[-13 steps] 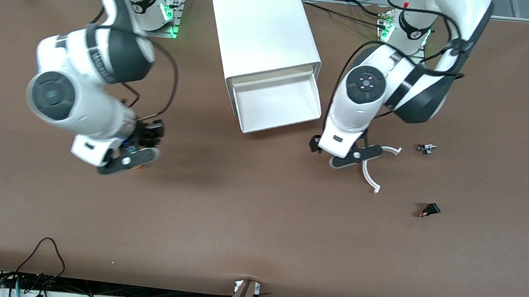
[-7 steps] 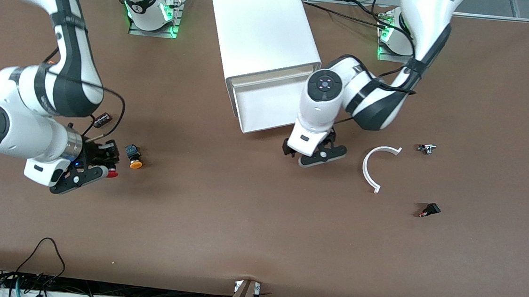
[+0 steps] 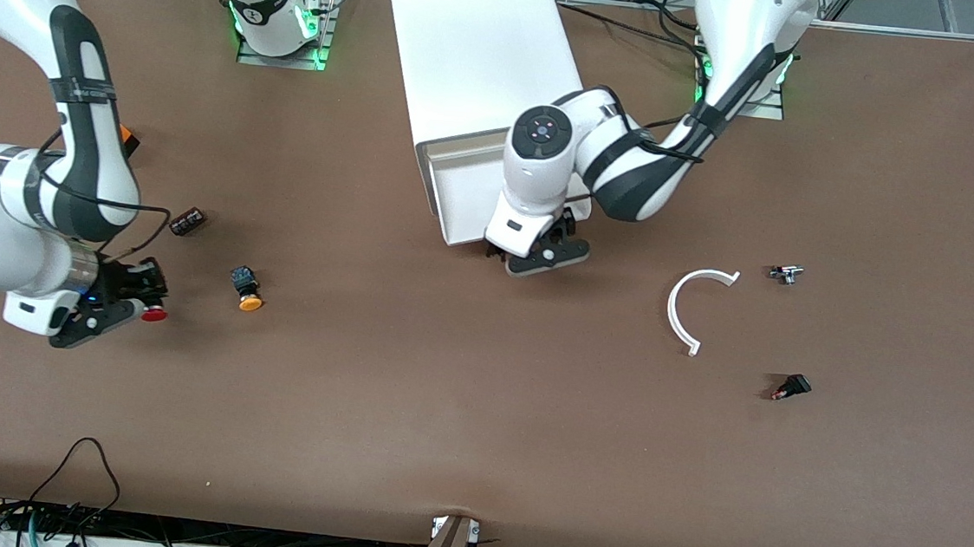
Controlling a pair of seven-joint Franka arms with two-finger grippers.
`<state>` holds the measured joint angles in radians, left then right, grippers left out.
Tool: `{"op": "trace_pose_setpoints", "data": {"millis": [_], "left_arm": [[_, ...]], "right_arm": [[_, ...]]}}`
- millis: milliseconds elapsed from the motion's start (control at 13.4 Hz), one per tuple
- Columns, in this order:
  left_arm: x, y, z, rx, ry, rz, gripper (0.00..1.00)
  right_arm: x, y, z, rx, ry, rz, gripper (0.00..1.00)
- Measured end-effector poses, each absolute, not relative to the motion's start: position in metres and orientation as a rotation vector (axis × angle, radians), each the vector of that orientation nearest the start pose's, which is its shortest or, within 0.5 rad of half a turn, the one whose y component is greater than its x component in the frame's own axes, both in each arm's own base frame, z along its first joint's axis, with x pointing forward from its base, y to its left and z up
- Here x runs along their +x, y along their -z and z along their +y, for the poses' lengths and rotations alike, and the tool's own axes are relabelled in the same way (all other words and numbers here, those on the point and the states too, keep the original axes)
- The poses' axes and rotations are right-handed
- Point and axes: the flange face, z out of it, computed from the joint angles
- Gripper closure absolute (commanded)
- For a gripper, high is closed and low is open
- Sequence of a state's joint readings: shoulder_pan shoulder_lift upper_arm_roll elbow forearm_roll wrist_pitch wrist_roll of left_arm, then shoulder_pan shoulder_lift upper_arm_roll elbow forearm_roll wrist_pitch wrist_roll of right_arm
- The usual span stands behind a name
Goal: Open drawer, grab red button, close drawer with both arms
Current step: 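Set the red button on the table while the left gripper pushes the drawer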
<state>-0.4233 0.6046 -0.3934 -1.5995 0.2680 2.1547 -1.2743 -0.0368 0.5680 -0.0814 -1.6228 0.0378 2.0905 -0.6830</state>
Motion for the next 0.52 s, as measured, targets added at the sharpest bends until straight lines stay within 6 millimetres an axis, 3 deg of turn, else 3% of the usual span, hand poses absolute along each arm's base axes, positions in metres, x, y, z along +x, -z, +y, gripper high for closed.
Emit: {"op": "trace_pose_setpoints", "data": {"millis": [298,372,521], "left_arm": [[0.493,-0.292,-0.483,-3.110,-0.105,-0.607,0.00],[0.492,-0.287,-0.483,-3.109,-0.122,-0.601,0.00],[0.486,-0.278,-0.488,-3.116,-0.184,-0.579,0.00]], "right_arm": [[0.641,-0.239,-0.126,-2.994,-0.146,-0.916,1.00],[0.632,-0.227,-0.133,-2.997,-0.137,-0.916,0.79],[0.619,-0.208,-0.136,-3.006,-0.119,-0.917,0.00]]}}
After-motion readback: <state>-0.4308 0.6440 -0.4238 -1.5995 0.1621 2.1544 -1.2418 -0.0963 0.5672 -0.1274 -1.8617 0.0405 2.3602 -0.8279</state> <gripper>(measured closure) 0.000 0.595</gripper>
